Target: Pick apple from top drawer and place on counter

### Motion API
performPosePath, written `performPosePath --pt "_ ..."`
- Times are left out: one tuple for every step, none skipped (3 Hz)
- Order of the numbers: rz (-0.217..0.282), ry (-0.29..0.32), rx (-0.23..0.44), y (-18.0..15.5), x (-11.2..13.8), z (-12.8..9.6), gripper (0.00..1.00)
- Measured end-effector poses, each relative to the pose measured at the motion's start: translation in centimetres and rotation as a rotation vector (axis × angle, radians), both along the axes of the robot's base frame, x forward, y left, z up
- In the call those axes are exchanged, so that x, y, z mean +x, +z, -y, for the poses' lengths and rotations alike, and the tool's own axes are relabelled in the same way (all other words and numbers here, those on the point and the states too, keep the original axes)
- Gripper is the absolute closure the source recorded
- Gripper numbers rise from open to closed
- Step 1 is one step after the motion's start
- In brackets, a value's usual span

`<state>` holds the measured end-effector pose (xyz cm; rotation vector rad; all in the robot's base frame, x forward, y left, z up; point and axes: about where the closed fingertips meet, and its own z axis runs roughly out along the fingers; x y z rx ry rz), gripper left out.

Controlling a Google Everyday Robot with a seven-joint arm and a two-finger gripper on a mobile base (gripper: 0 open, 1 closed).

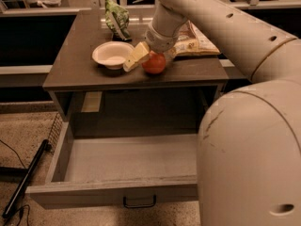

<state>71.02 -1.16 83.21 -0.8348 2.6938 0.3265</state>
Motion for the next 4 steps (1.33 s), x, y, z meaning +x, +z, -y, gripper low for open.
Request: performPosePath --pt "0.006 -0.005 -0.003 0.2 0.2 0.2 0.0" --pt "0.008 -0.021 -0.023 0.9 0.6 0.9 0.0" --pt "-0.011 -0.033 -0.051 2.4 1.2 2.6 0.0" --pt "-0.091 -0.08 -0.068 3.4 1.4 3.7 0.0"
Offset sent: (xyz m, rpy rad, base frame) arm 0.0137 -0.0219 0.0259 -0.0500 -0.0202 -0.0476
